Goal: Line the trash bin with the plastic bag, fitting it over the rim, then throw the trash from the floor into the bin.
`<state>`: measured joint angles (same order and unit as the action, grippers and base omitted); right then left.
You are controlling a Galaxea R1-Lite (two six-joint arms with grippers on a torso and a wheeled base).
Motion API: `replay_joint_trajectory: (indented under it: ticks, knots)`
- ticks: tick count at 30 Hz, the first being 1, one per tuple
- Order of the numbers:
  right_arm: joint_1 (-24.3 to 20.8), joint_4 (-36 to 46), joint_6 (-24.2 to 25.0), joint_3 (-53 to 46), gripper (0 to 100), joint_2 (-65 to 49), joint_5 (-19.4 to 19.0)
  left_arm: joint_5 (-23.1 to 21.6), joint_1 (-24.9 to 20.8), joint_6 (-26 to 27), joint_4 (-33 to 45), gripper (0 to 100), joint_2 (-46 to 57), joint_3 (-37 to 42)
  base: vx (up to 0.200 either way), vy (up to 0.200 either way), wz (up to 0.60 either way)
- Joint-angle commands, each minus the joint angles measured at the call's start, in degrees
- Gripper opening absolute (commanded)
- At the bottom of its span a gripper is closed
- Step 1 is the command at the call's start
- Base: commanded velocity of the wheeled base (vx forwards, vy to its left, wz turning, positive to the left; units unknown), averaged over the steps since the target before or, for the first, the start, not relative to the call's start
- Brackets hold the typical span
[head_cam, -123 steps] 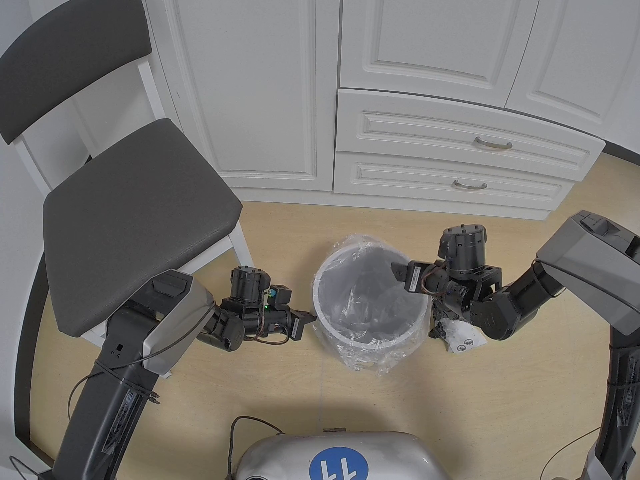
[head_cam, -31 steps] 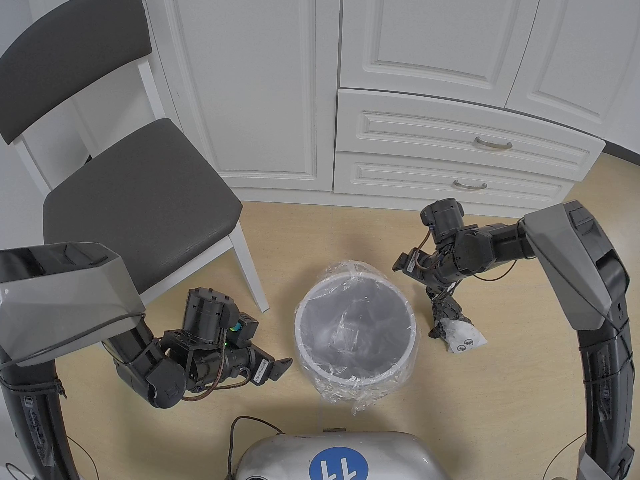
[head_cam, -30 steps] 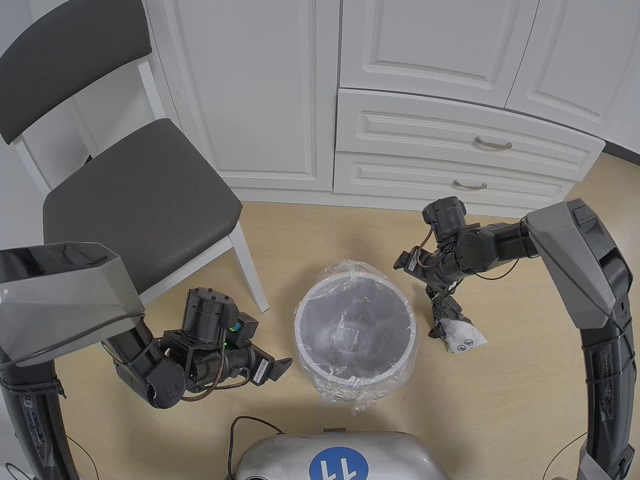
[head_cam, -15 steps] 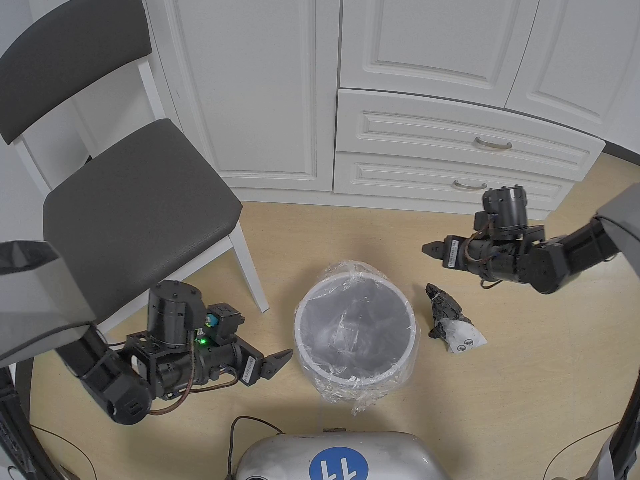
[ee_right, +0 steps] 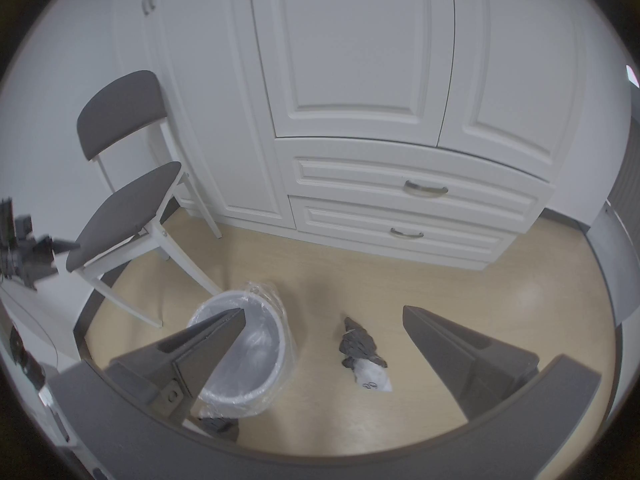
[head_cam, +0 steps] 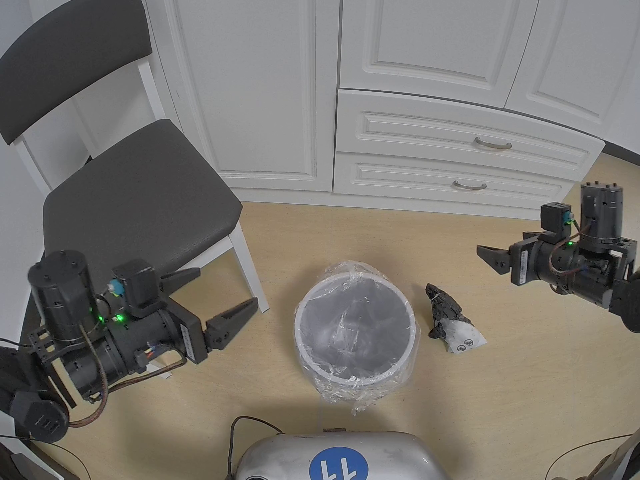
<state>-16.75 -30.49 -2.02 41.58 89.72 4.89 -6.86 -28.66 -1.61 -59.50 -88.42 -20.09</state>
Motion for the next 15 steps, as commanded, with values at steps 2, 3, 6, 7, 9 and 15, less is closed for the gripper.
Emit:
replay_joint_trajectory:
  ticks: [2,3,6,7,9,15]
  knots:
    - [0.5,5.8,-1.7,-2.0,100,-5.0,-0.3,3.6,1.7,-0.4,0.4,100,9.8,1.8,0.000,0.000,0.00]
    - [0.7,6.4,-1.7,-1.9,100,-4.6,-0.3,4.2,1.9,-0.4,0.4,100,9.8,1.9,0.000,0.000,0.00]
    - [3.7,8.2,-1.4,0.0,100,-1.8,-0.8,7.0,2.6,-0.7,0.4,100,10.8,3.6,0.000,0.000,0.00]
    - [4.2,8.2,-1.0,-0.2,100,-1.7,-1.3,7.5,2.6,-0.7,0.4,100,11.2,4.2,0.000,0.000,0.00]
    - [4.9,8.4,0.3,-1.1,100,-1.7,-2.6,8.4,2.7,-0.7,0.5,100,11.5,5.0,0.000,0.000,0.00]
    - [10.9,18.0,1.1,3.8,100,6.7,-8.1,14.0,3.4,-0.8,0.6,100,11.6,4.1,0.000,0.000,0.00]
